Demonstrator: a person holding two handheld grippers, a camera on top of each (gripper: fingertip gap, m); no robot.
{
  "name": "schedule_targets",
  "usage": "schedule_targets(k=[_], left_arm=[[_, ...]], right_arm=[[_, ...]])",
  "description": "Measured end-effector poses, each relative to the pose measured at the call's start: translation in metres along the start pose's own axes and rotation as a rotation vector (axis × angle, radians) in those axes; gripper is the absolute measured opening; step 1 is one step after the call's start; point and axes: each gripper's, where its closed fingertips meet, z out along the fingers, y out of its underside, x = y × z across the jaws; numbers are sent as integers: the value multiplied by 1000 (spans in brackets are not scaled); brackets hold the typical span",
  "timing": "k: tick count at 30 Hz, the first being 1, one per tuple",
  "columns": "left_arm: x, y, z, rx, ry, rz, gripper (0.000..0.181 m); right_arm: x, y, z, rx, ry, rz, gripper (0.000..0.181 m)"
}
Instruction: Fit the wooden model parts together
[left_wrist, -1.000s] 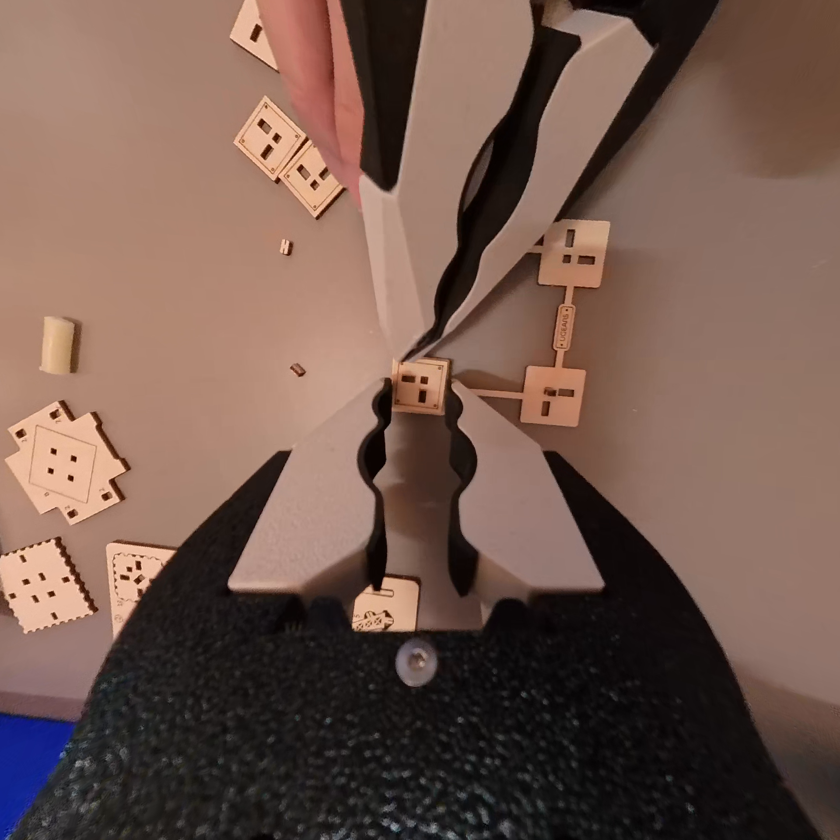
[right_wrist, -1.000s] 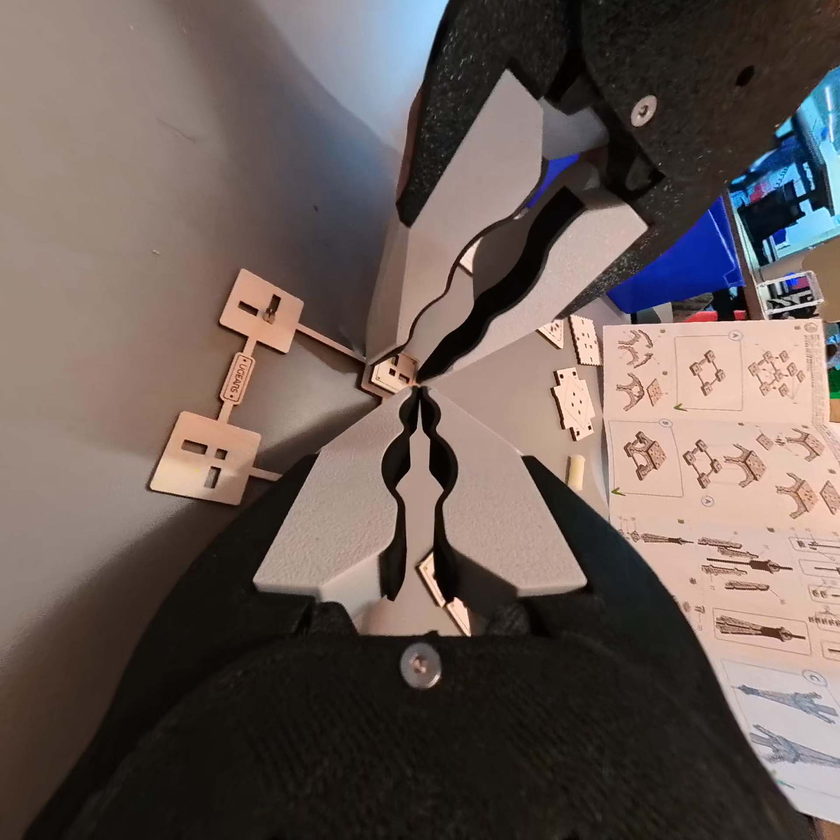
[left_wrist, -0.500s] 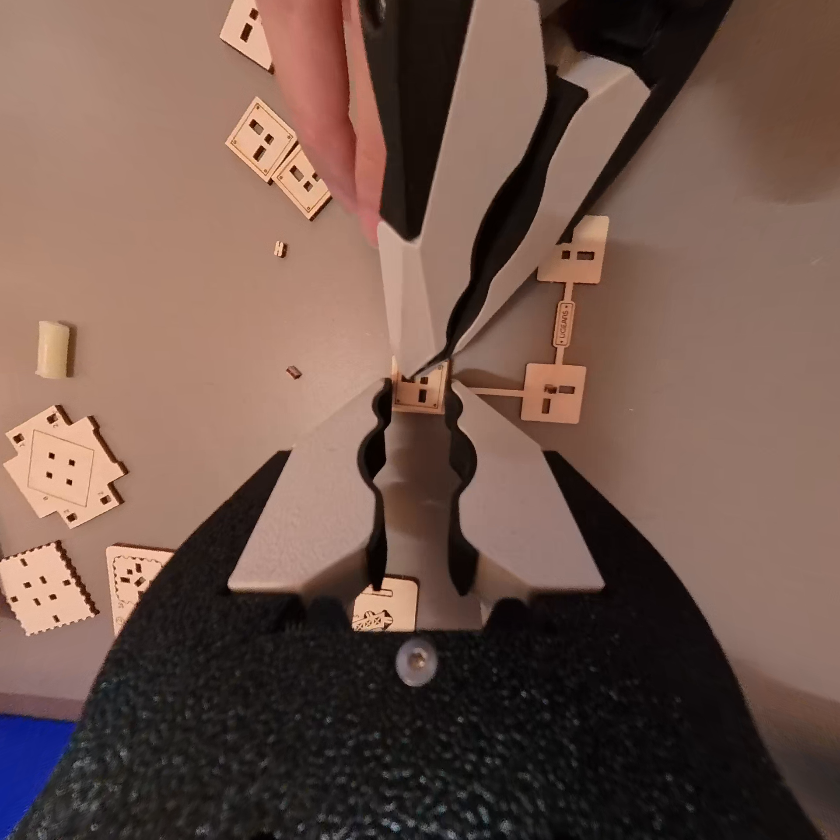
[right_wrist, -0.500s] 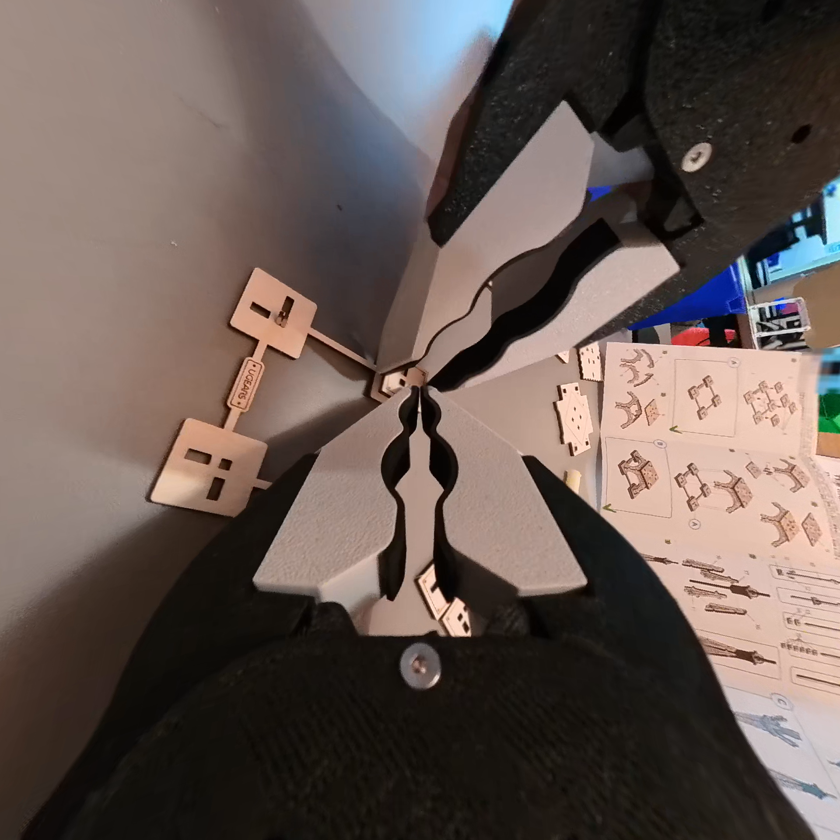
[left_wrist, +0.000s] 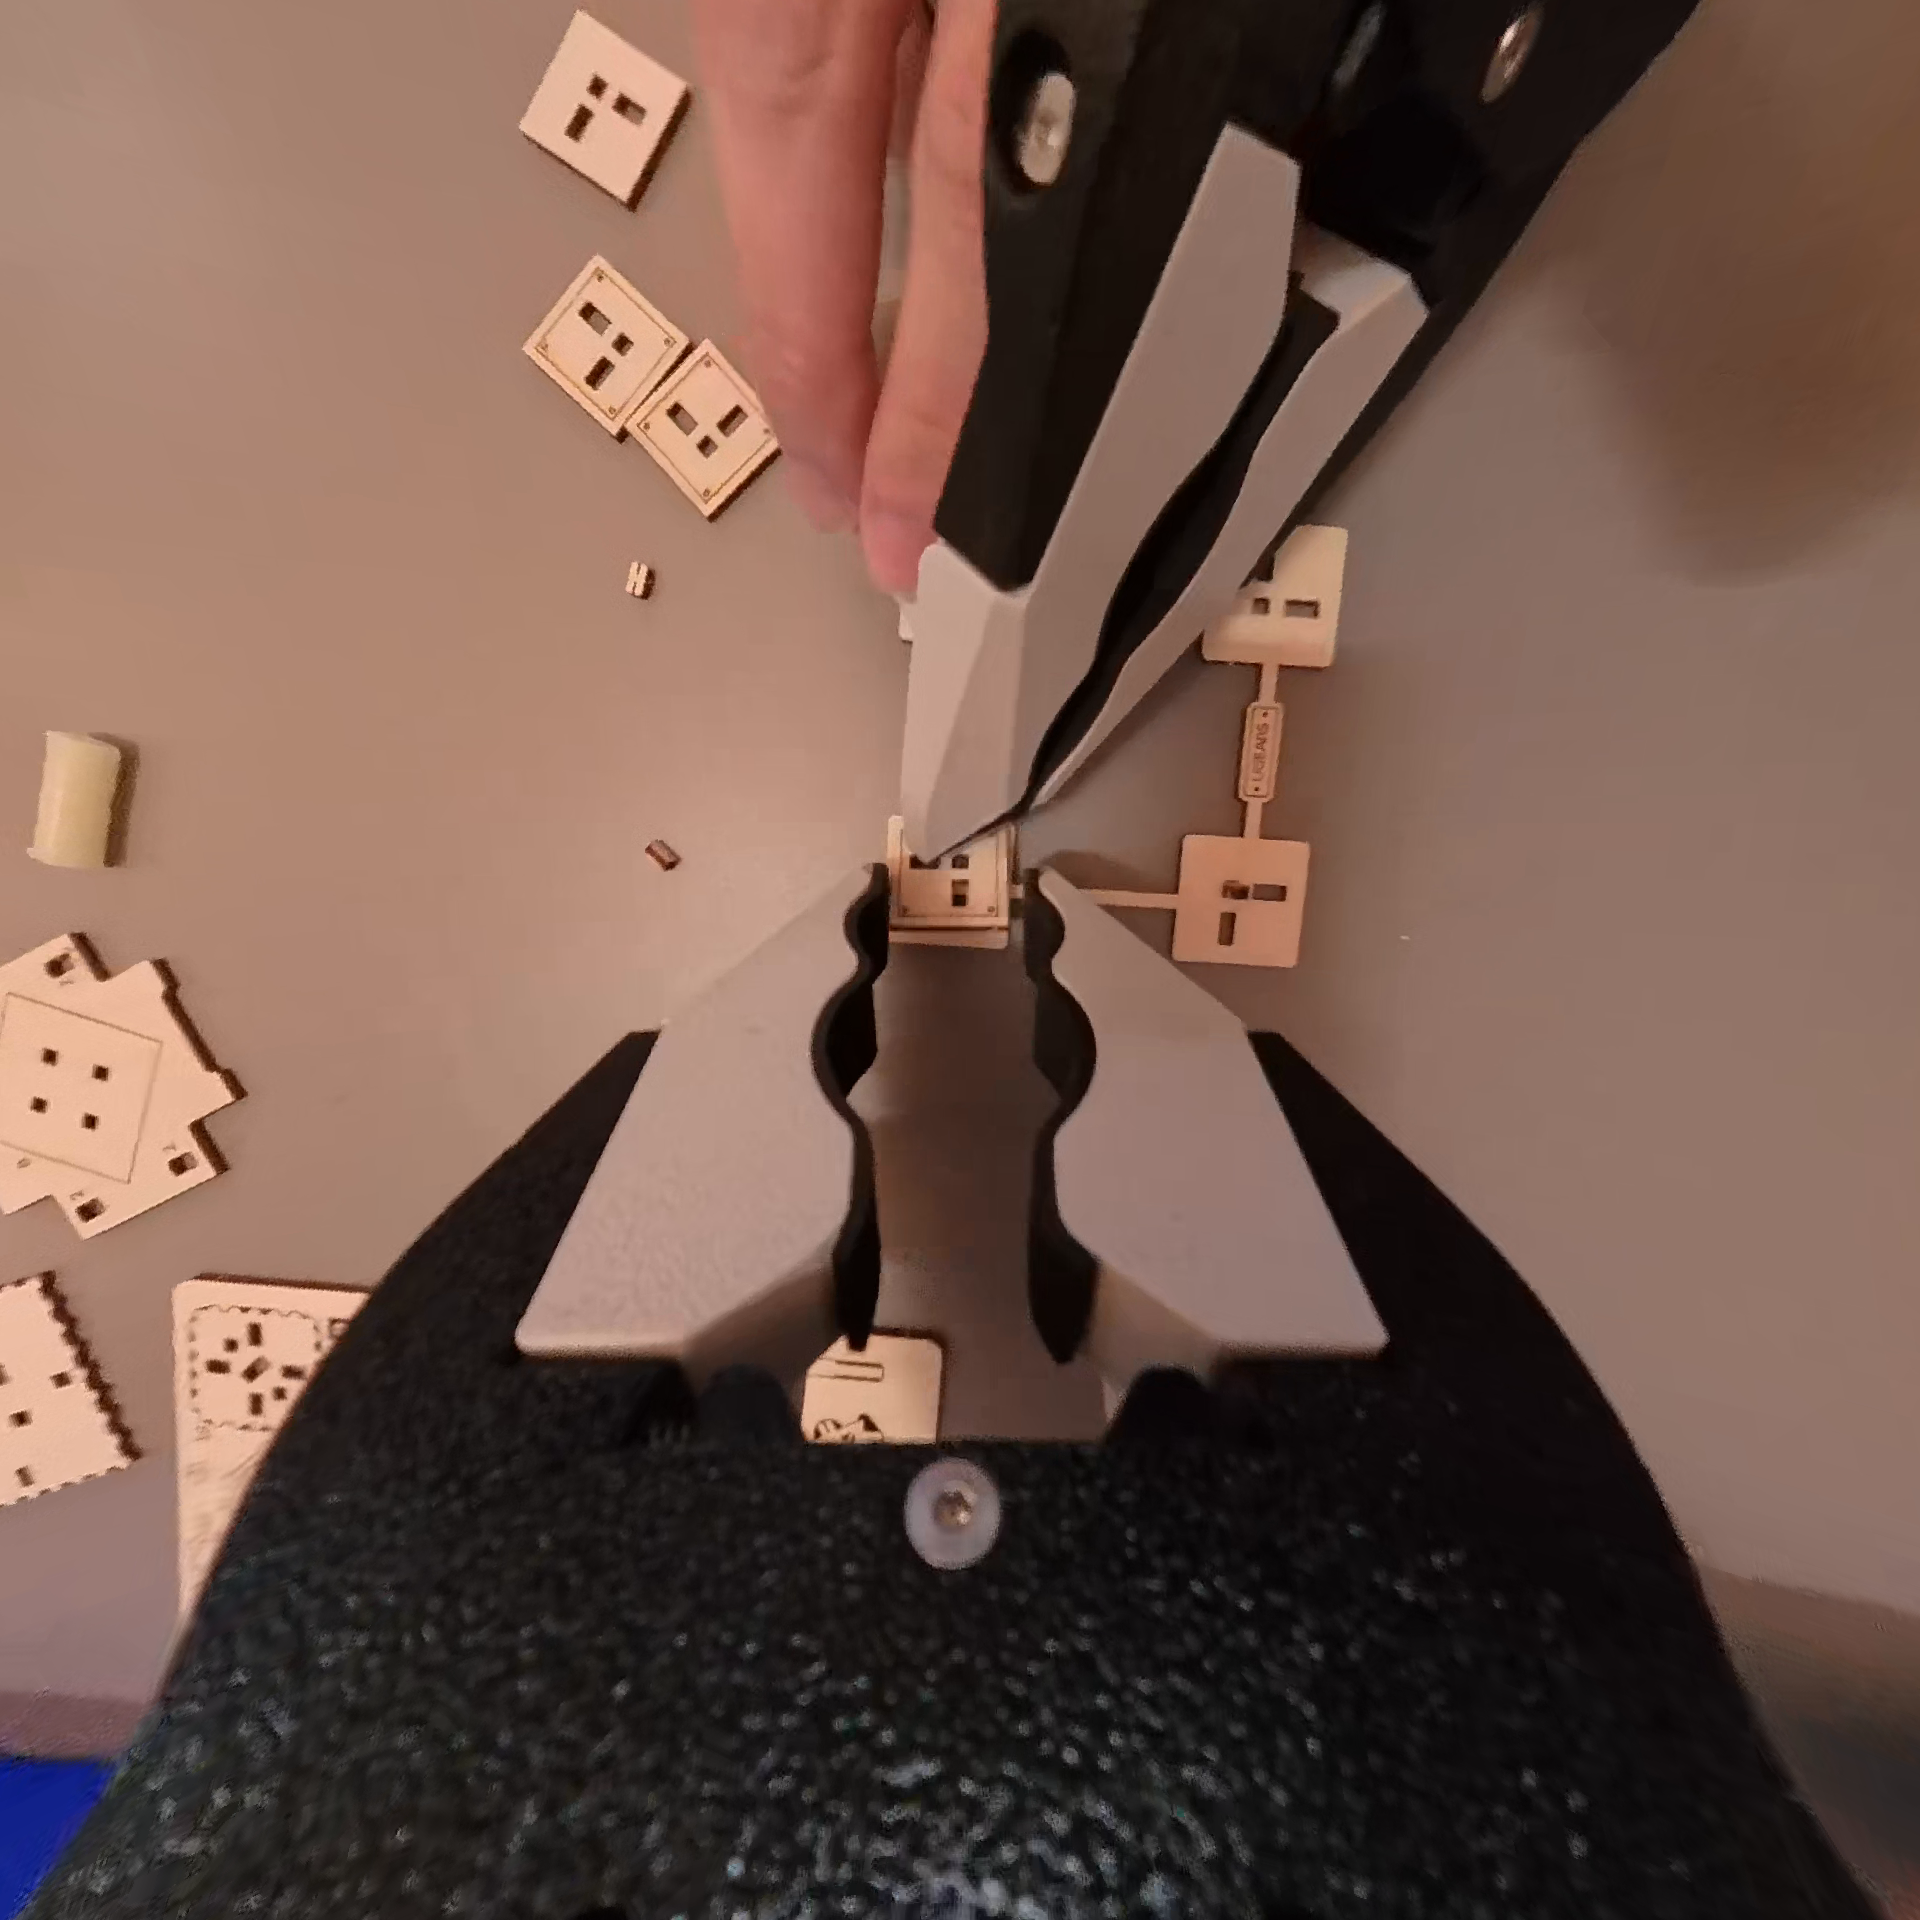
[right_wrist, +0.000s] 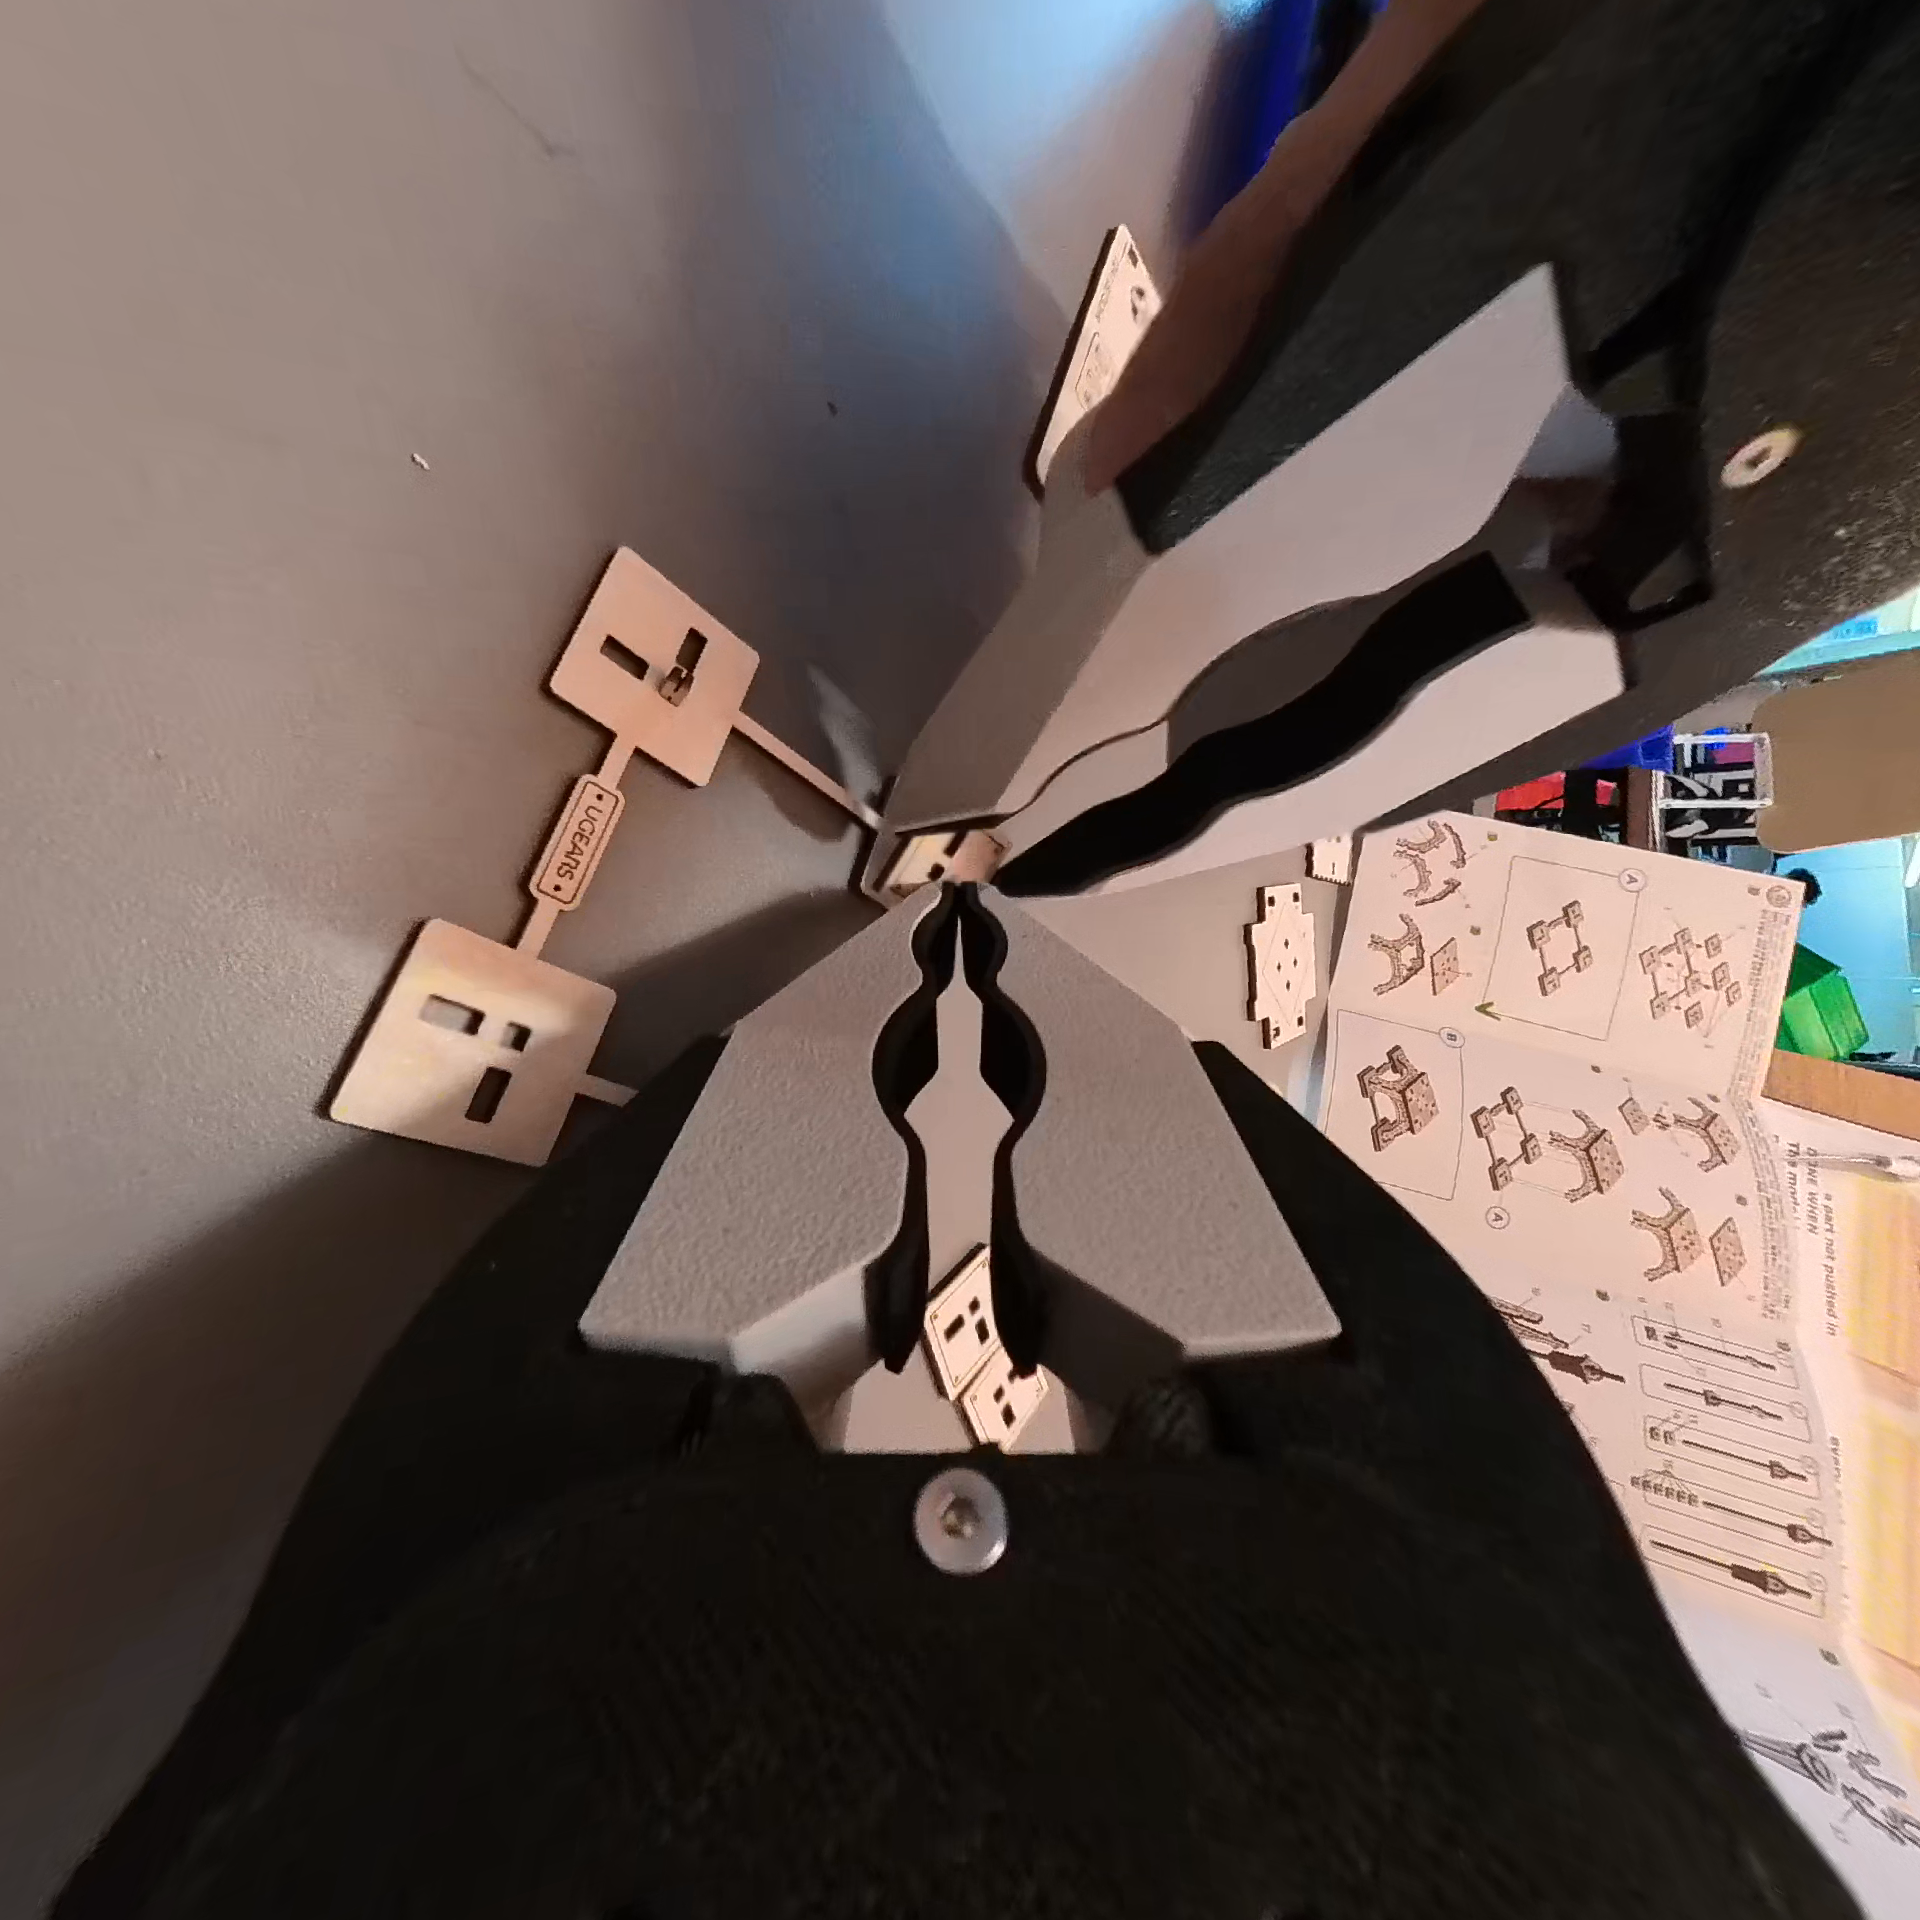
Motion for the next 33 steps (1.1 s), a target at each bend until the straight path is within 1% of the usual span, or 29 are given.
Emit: schedule_targets(k=[5, 14, 20, 25, 30, 33], left_arm=[[-1, -4, -8, 93, 66, -76, 21], [-1, 0, 3, 50, 37, -62, 20], [-3, 2, 1, 51, 9, -43, 19], [-6, -2, -4, 104, -1, -86, 19], [-5, 3, -3, 72, -15, -81, 14], [-3, 4, -3, 73, -16, -77, 15]], right_arm=[[0, 1, 0, -13, 6, -28, 0], [1, 0, 1, -18, 7, -27, 0], [0, -1, 1, -15, 1, -26, 0], [-2, 0, 2, -31, -7, -41, 0], [-2, -2, 3, -25, -4, -40, 0], [-3, -1, 3, -24, -10, -36, 0]])
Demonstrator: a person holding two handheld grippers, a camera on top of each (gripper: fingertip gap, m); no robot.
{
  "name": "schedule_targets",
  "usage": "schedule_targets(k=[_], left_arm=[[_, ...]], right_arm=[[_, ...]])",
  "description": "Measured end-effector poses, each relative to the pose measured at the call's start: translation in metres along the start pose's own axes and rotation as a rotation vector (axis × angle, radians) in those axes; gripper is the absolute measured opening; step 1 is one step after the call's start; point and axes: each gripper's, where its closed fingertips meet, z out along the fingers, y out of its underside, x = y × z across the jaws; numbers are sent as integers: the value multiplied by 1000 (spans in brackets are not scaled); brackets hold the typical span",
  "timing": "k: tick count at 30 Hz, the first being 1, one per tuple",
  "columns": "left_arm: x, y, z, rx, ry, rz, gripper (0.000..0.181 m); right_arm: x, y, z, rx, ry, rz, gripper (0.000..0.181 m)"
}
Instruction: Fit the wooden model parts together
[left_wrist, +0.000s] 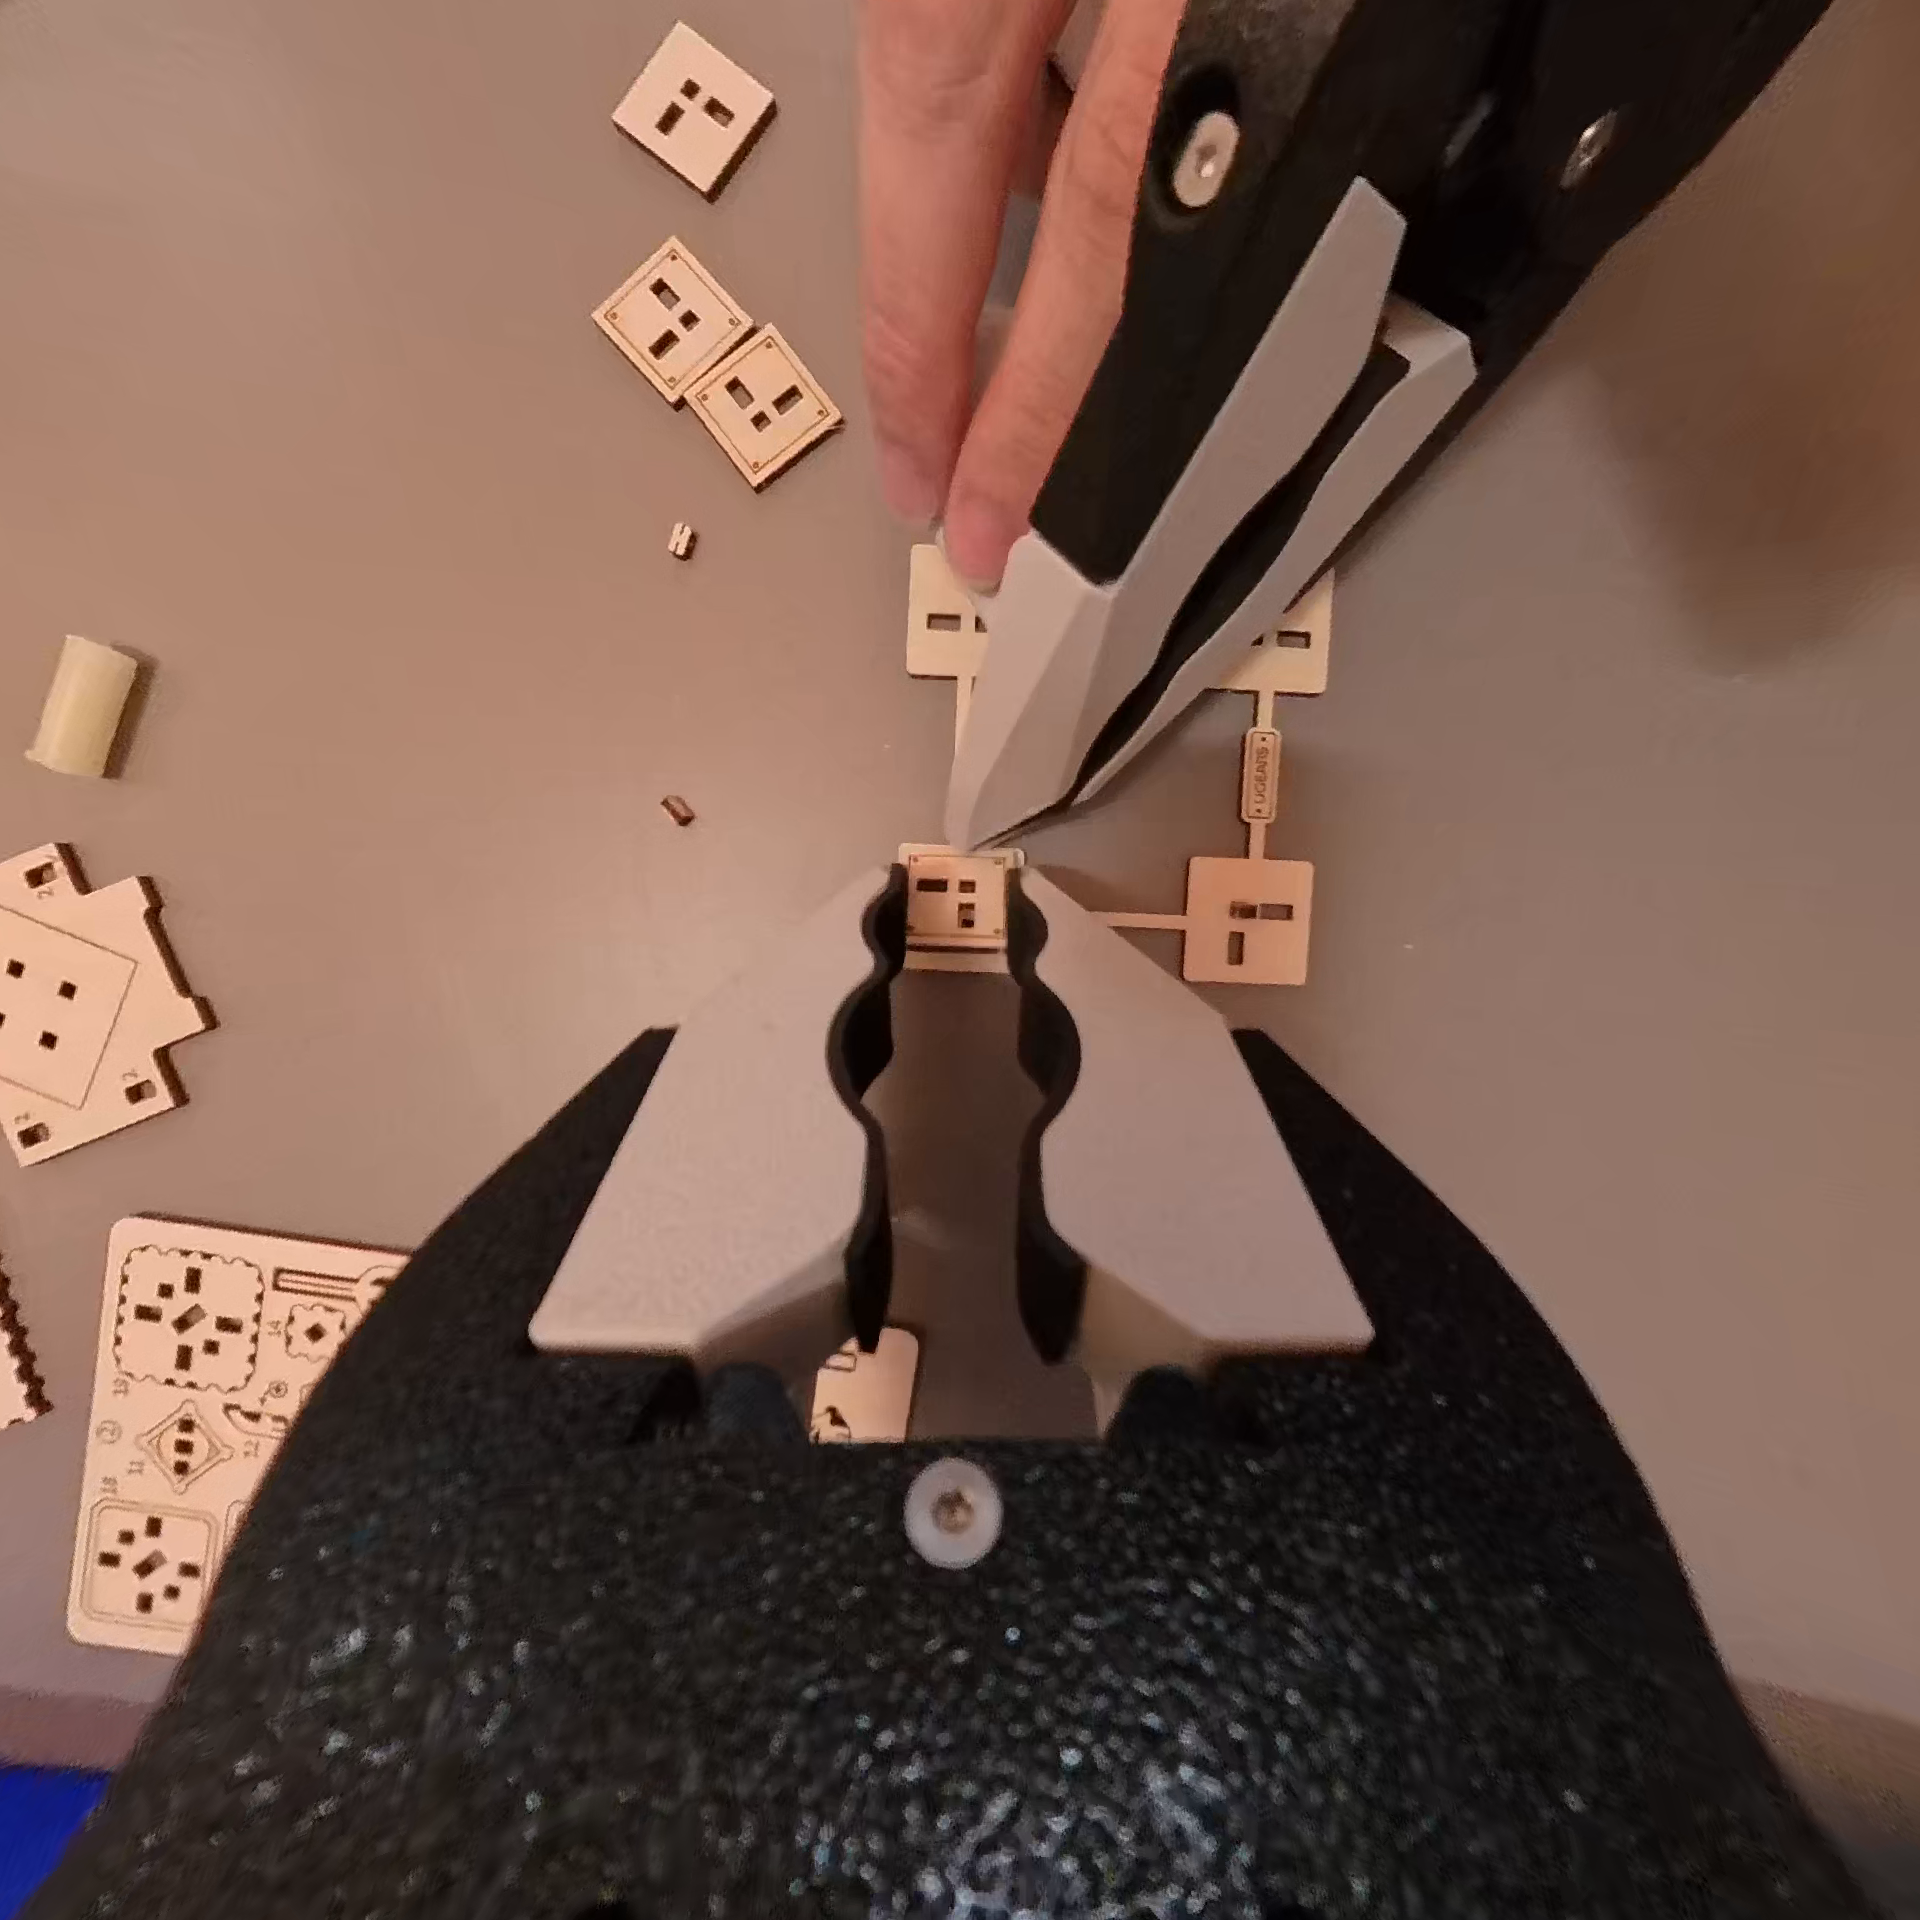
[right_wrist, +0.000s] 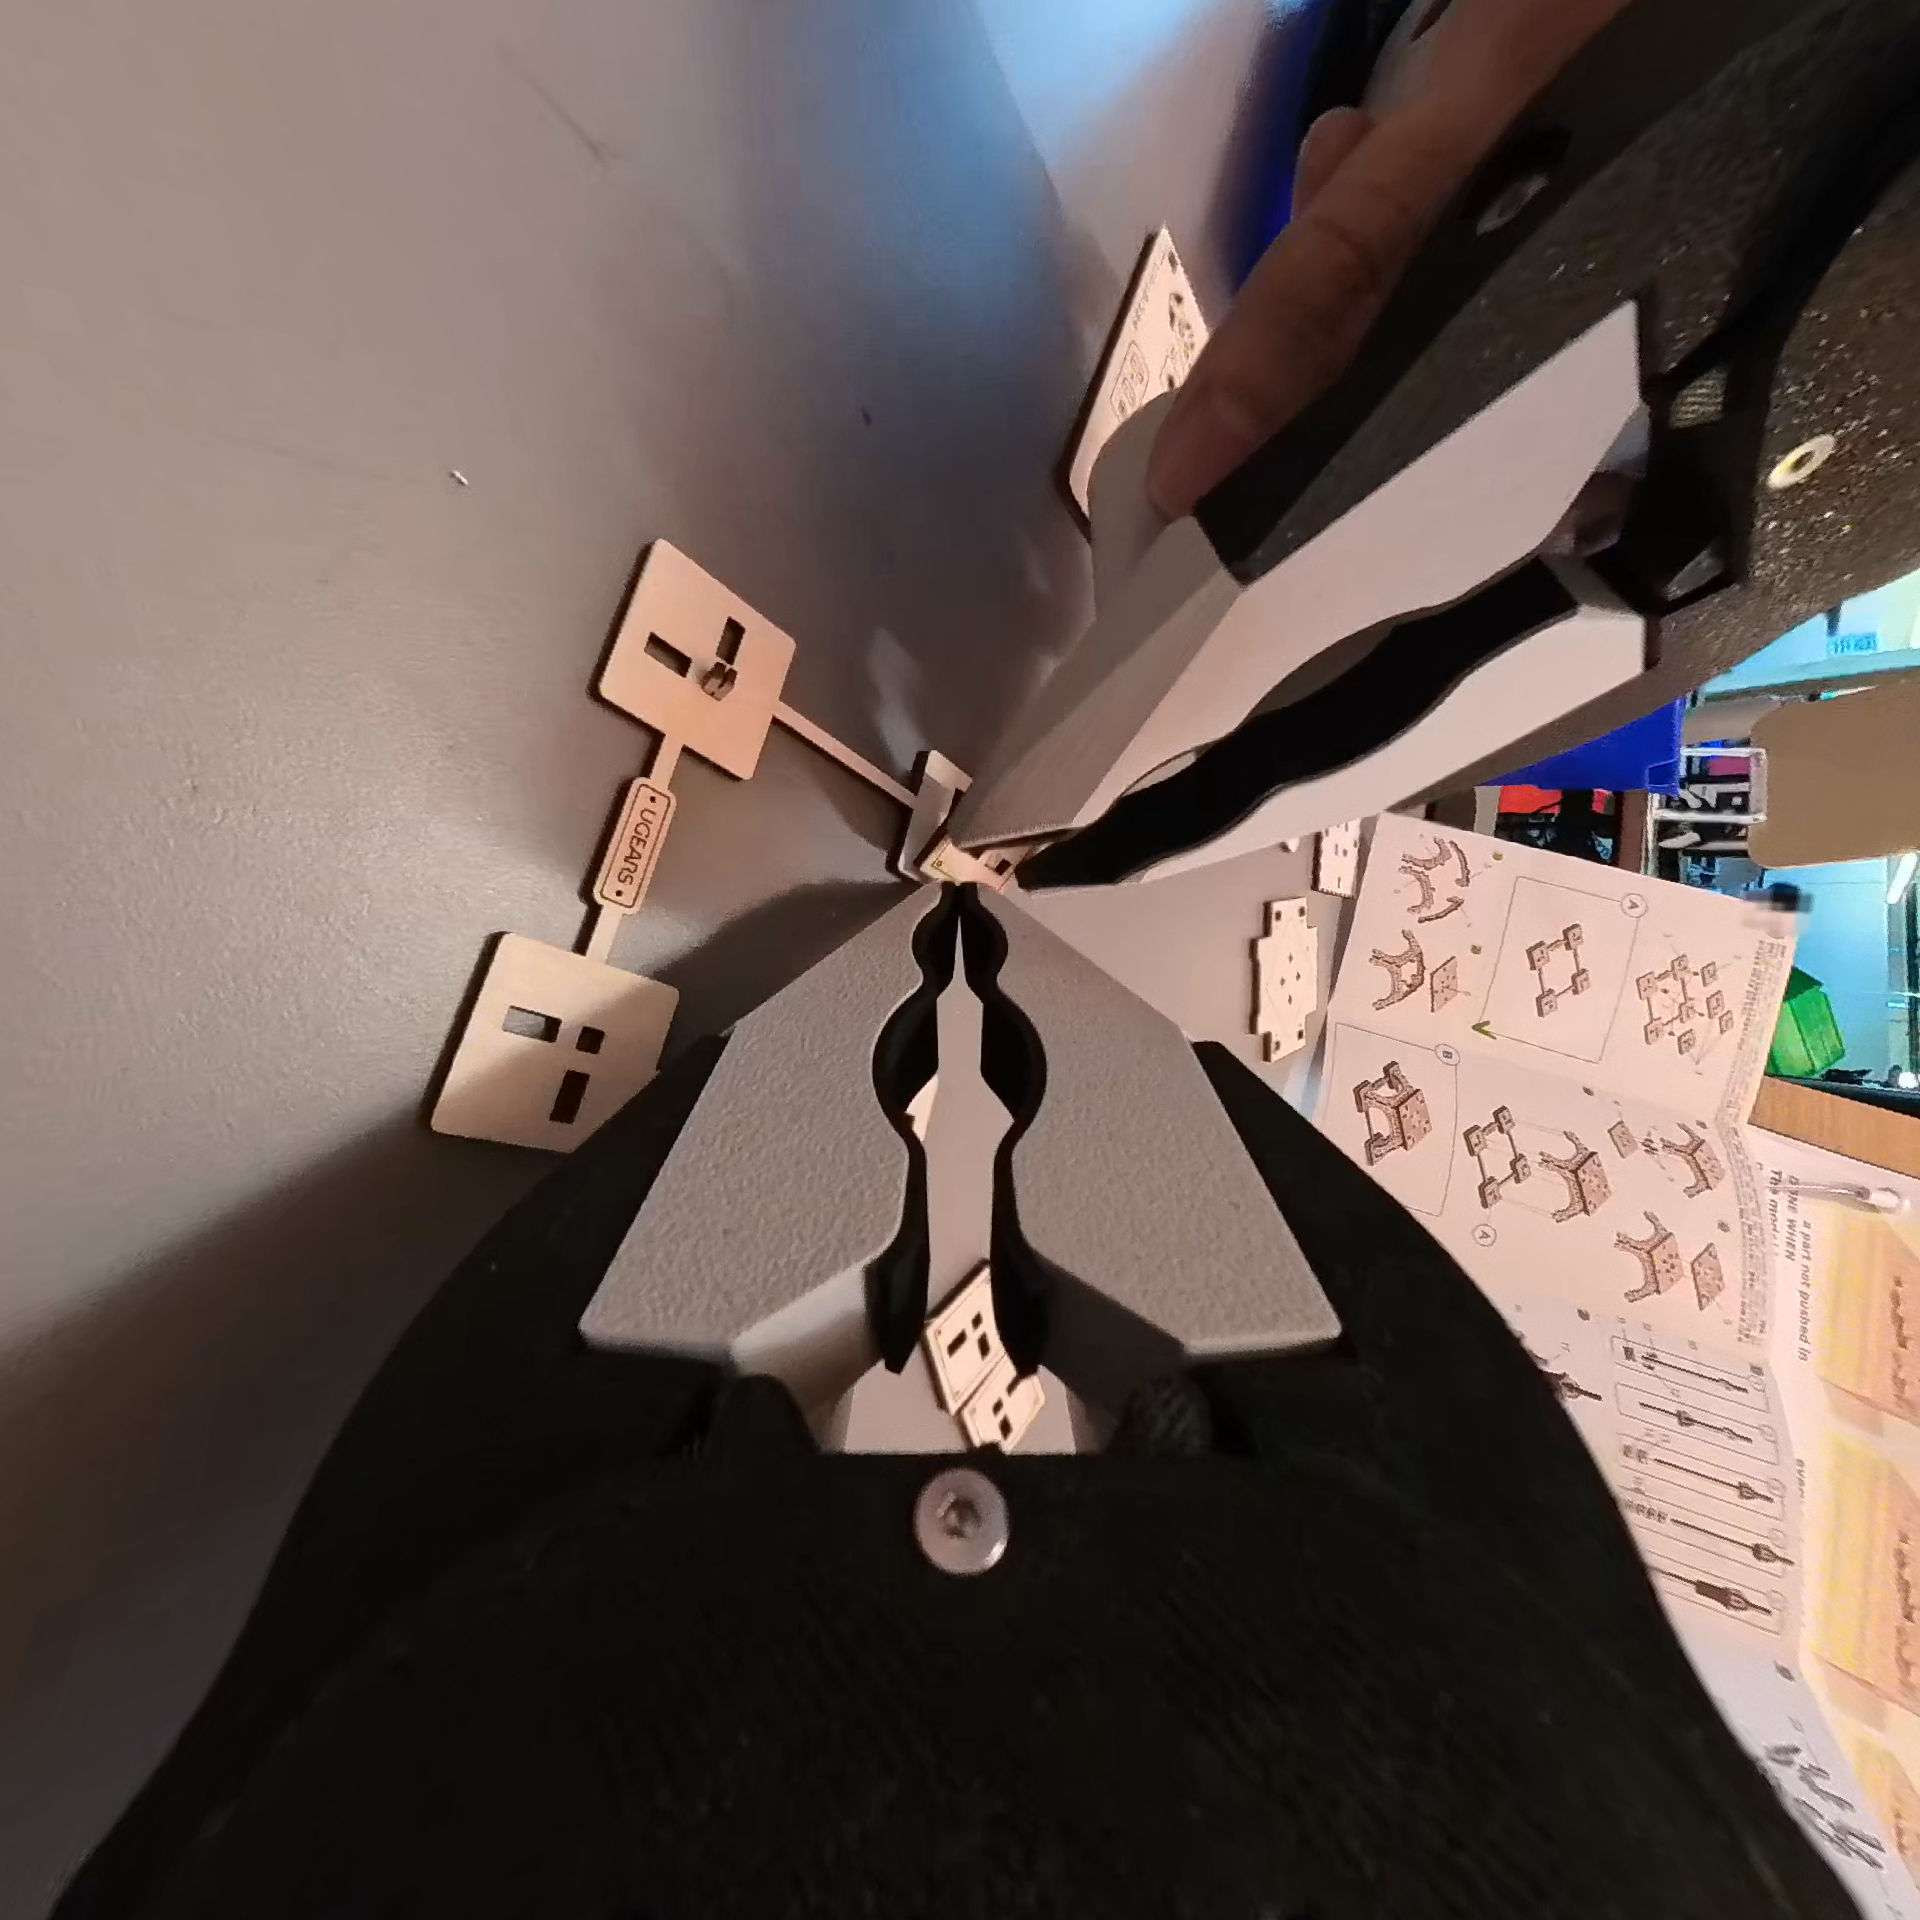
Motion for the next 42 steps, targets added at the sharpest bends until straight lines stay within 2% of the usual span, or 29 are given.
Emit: schedule_targets(k=[12, 15, 18, 22, 24, 31, 35, 42], left_arm=[[1, 2, -2, 15, -1, -25, 18], [-1, 4, -1, 11, -6, -34, 25], [0, 7, 1, -4, 17, -44, 21], [-2, 7, 0, -15, -9, -27, 21], [-7, 5, -3, -9, -49, -7, 28], [-1, 7, -2, -51, -23, 43, 27], [2, 3, -6, -2, 93, 48, 27], [-9, 7, -3, -83, 241, 48, 28]], right_arm=[[-2, 0, 3, -2, -7, -2, 0], [-2, 0, 3, -2, -8, -2, 0], [-2, 0, 3, 2, -8, 3, 0], [-2, 0, 4, 6, -8, 12, 0], [-2, 0, 4, 7, -8, 11, 0], [-2, 0, 5, 7, -8, 10, 0], [-2, 0, 5, 9, -9, 12, 0], [-2, 0, 7, 8, -7, 14, 0]])
